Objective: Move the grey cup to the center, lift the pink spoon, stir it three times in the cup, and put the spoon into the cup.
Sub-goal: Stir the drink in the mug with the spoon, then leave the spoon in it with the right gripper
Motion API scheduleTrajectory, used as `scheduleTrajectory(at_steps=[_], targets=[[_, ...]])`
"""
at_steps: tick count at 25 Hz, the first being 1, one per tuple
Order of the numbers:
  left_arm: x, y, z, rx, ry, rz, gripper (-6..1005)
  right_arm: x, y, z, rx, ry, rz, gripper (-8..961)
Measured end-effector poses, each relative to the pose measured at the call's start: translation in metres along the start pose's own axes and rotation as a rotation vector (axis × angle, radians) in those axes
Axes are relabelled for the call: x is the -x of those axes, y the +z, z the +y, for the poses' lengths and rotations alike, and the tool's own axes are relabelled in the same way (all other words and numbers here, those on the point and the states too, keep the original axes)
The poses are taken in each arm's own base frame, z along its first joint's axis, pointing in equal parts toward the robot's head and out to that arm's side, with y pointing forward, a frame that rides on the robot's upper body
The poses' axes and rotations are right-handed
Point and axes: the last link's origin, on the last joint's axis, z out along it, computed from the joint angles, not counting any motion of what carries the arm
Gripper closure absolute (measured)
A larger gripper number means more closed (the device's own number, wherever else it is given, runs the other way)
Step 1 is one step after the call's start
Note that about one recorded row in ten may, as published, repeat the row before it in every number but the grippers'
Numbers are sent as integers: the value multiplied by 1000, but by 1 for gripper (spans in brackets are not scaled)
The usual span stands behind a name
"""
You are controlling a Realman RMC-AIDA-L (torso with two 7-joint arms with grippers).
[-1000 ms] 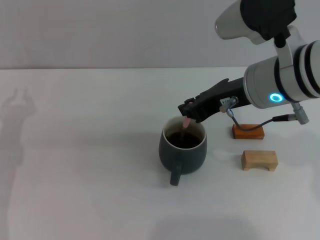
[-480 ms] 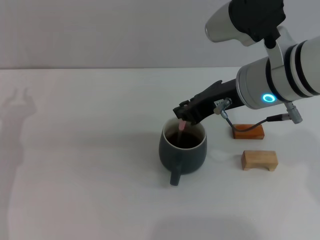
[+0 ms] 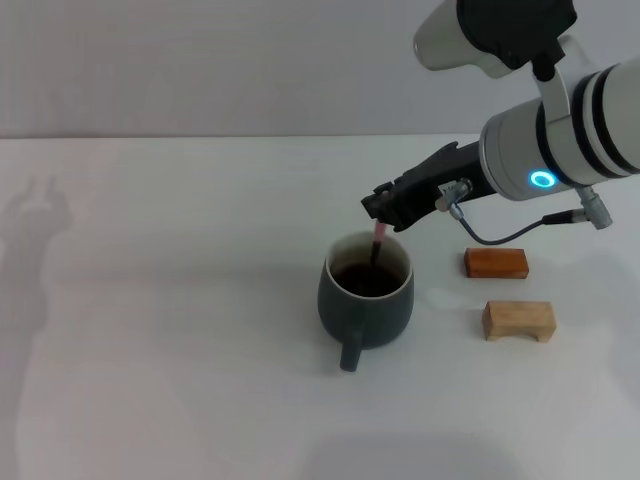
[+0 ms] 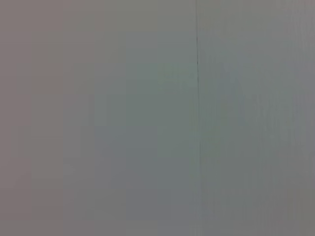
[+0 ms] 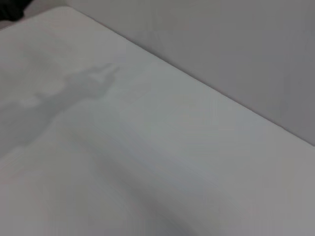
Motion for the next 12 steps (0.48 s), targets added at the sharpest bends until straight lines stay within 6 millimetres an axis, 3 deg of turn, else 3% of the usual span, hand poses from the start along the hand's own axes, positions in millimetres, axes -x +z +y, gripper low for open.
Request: scheduleTrajectory(at_steps=[12], targets=[[0,-2,0,-1,0,1,787,2,-3,13,66,-15,24,831]])
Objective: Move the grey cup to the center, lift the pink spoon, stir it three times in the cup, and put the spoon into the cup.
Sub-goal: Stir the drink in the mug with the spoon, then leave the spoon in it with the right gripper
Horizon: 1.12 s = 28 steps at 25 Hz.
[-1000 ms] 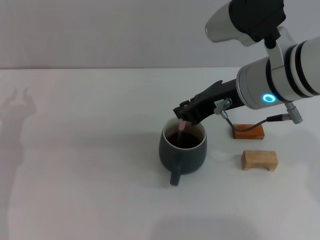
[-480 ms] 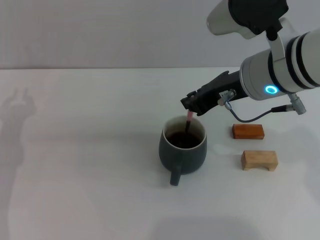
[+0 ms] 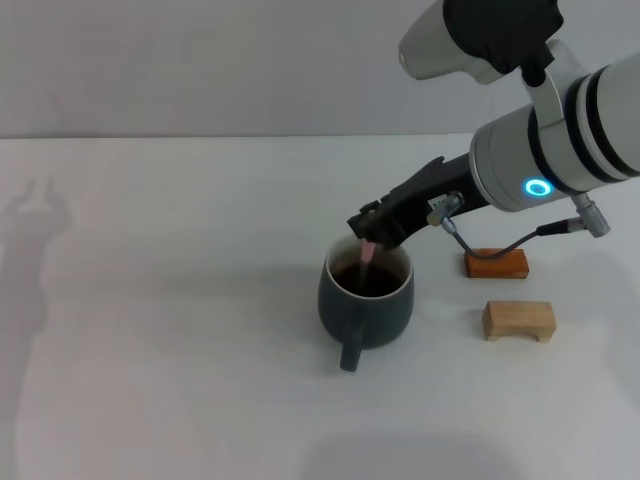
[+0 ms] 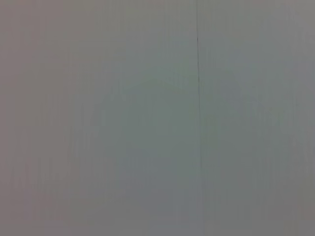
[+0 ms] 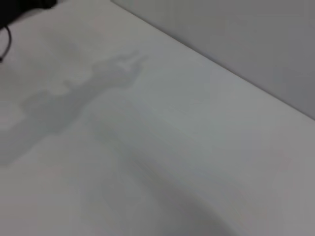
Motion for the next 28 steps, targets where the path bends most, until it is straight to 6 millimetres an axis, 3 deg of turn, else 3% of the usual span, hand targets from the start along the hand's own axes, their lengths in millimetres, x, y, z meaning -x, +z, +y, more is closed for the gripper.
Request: scheduleTrajectory(at_steps=[10,20,28], targets=[[0,-2,0,2,-11,5,787,-2,8,-16,-88,-6,2,830],[0,-2,0,2,-11,5,787,-1,5,-3,5,5,28,831],[0,-2,-1,2,-11,7,787,4,2,-4,20,21,-6,831]])
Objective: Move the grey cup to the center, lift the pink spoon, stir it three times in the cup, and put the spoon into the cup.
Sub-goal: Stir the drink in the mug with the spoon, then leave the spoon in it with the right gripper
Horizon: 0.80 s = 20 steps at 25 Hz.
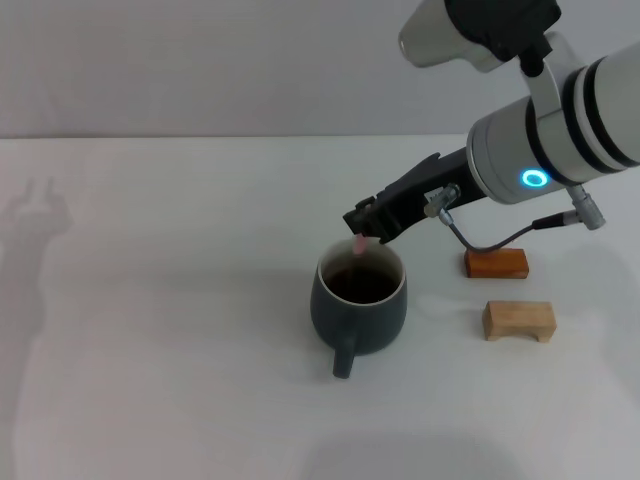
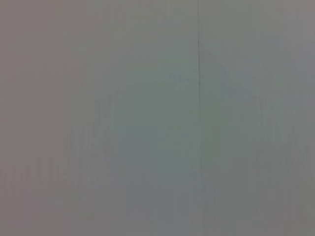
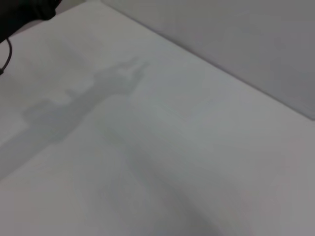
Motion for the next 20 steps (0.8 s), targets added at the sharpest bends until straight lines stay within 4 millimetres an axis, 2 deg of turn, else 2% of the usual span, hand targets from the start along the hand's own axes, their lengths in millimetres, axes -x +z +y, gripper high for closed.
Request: scheduleTrajectory(at_steps=[8,13,20], targets=[[0,1,0,0,0,-1,787,0,2,-11,-79,-19,12,831],[1,2,0,0,2,-5,787,-1,0,-5,-53,-22,34,831],[0,3,1,1,2,-4,787,8,-3,7,24,-15,1,830]])
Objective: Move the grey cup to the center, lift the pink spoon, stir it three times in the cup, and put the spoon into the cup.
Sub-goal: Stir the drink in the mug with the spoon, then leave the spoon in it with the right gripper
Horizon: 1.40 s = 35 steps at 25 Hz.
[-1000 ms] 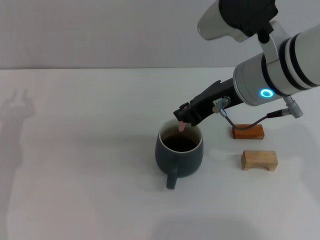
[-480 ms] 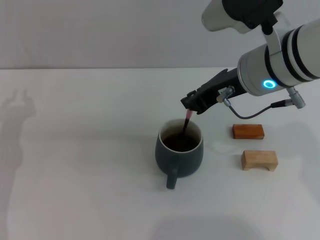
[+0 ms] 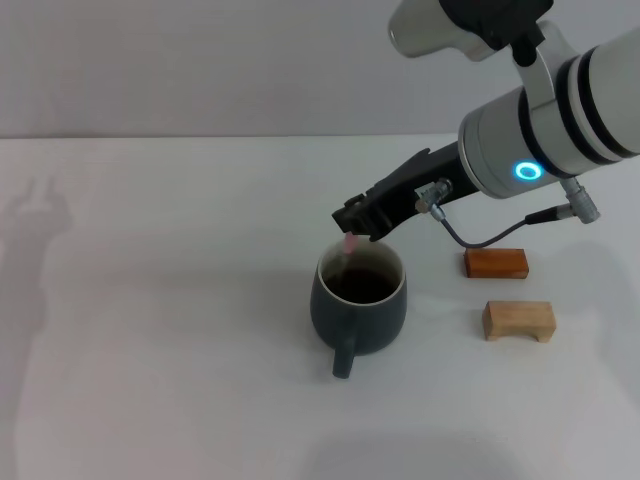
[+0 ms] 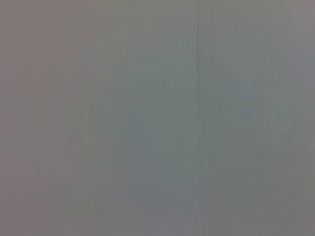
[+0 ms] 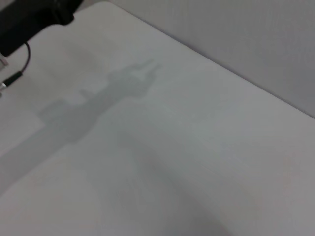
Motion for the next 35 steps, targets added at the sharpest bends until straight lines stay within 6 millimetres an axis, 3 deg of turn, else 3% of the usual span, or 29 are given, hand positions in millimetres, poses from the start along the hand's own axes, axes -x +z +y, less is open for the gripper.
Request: scheduleTrajectory(at_steps=[8,19,27,35], targets=[[0,0,0,1,1,0,787,0,1,-14,-87,-2,5,830],[0,0,0,0,0,1,787,-1,-3,4,19,7,17,830],[0,-1,0,-1,0,0,787,-3,-2,-12,-89,1,16,830],[1,-3,-1,-2,-8,2,787,-5,-2,0,-17,7,46,829]])
